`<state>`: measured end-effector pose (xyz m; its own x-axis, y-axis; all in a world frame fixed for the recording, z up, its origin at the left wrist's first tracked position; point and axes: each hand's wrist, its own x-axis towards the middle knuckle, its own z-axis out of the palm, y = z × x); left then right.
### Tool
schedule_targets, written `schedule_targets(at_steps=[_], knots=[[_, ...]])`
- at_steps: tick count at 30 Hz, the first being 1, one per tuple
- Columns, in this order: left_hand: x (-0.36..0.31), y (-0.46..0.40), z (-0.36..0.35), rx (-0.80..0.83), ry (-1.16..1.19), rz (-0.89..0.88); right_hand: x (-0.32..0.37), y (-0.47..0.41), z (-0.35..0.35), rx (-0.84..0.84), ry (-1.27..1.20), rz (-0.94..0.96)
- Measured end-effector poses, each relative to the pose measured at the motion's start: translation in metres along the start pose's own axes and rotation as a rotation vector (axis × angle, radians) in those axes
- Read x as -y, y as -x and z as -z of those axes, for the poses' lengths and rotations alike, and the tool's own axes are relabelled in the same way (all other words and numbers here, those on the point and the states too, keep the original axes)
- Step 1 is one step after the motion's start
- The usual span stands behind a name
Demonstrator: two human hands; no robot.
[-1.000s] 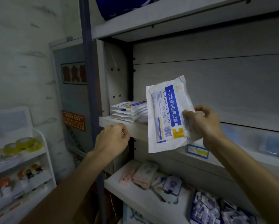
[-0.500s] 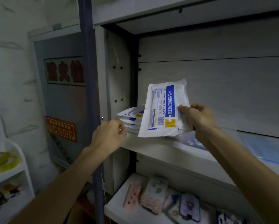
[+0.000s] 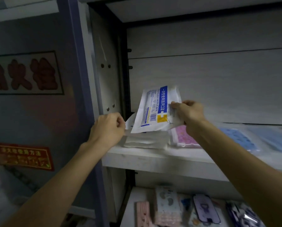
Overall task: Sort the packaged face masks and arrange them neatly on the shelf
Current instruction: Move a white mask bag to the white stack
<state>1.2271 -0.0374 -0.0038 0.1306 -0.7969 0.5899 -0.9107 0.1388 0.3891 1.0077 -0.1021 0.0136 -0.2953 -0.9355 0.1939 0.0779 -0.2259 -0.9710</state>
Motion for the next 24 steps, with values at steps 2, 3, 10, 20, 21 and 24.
schedule_targets(at_steps=[2,3,10,20,21,24], knots=[[0.004,-0.015,-0.002,-0.002,0.019,-0.022,-0.002,-0.006,-0.010,-0.035,0.018,-0.004],[0.005,-0.022,-0.003,-0.007,0.032,-0.031,-0.003,-0.009,-0.015,-0.048,0.031,-0.002],[0.011,-0.051,-0.018,-0.028,0.062,-0.049,-0.013,-0.028,-0.044,-0.059,0.154,0.019],[0.011,-0.071,-0.040,-0.024,0.079,-0.036,-0.032,-0.044,-0.048,0.029,0.334,0.000],[0.009,-0.071,-0.041,-0.018,0.076,-0.036,-0.032,-0.044,-0.048,0.046,0.363,0.003],[0.007,-0.072,-0.043,-0.013,0.058,-0.025,-0.033,-0.044,-0.047,0.058,0.462,0.000]])
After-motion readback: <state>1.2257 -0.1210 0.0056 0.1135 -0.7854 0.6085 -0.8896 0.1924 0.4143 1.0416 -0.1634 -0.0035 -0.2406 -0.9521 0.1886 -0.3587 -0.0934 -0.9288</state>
